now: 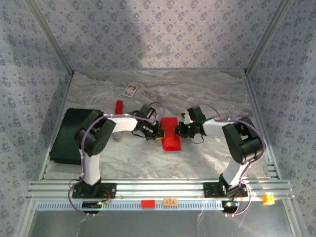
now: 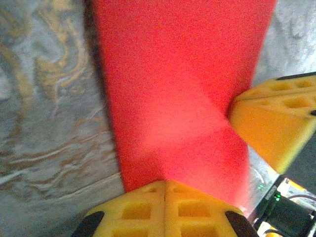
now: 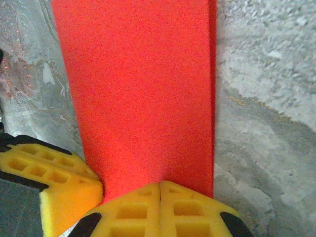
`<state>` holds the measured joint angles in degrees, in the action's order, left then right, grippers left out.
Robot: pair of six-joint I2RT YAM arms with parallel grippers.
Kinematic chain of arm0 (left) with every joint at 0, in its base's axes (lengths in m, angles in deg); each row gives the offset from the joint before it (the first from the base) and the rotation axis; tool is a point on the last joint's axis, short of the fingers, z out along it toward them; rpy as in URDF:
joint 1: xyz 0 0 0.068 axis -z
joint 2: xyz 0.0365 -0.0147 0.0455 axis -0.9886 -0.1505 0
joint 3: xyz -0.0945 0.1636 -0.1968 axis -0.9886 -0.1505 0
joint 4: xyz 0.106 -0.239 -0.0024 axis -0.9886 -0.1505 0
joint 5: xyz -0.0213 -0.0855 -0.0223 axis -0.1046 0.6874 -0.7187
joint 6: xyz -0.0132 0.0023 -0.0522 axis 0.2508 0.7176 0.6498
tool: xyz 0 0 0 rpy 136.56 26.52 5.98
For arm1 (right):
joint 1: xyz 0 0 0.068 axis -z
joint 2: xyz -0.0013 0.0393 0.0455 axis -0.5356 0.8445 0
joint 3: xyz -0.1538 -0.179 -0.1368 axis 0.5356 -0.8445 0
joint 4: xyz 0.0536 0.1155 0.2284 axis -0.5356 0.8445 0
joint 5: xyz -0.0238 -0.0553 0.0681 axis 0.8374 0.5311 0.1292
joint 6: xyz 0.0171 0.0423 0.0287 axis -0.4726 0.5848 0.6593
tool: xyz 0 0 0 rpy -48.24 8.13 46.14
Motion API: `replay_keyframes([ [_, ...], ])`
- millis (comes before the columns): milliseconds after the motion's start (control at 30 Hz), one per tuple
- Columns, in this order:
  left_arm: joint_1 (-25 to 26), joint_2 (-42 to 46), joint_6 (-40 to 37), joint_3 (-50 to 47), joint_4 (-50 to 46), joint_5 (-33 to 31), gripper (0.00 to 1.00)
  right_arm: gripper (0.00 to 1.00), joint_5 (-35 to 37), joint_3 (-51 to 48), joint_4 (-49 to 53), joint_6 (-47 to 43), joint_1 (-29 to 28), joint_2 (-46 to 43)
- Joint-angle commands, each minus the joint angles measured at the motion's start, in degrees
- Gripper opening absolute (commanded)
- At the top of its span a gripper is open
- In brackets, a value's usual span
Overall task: Fold a paper plane with a square sheet of paper (pick it up from the middle)
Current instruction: First fold the square sheet of paper in half at the center of the table.
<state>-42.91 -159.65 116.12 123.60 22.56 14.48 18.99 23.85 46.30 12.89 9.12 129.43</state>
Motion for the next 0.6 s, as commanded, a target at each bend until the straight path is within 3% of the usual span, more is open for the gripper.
replay_keyframes([
  [0, 0.5, -0.7, -5.0, -2.3, -5.2, -4.6, 0.0, 0.0, 5.2, -2.7, 7.7, 0.5, 0.0, 1.5],
  [267, 0.7, 4.5, -1.6, -1.1, -2.6, -3.6, 0.02, 0.0, 5.2, -2.7, 8.0, 0.4, 0.1, 1.2],
  [433, 1.1, 6.2, 3.8, -0.4, -0.5, 0.3, 0.01, 0.0, 5.3, -2.7, 8.0, 0.4, 0.2, 1.1],
  [567, 2.5, 5.5, 9.8, -4.2, 8.1, 4.3, 0.0, 0.0, 5.3, -3.1, 7.7, 0.8, 0.2, 0.6],
])
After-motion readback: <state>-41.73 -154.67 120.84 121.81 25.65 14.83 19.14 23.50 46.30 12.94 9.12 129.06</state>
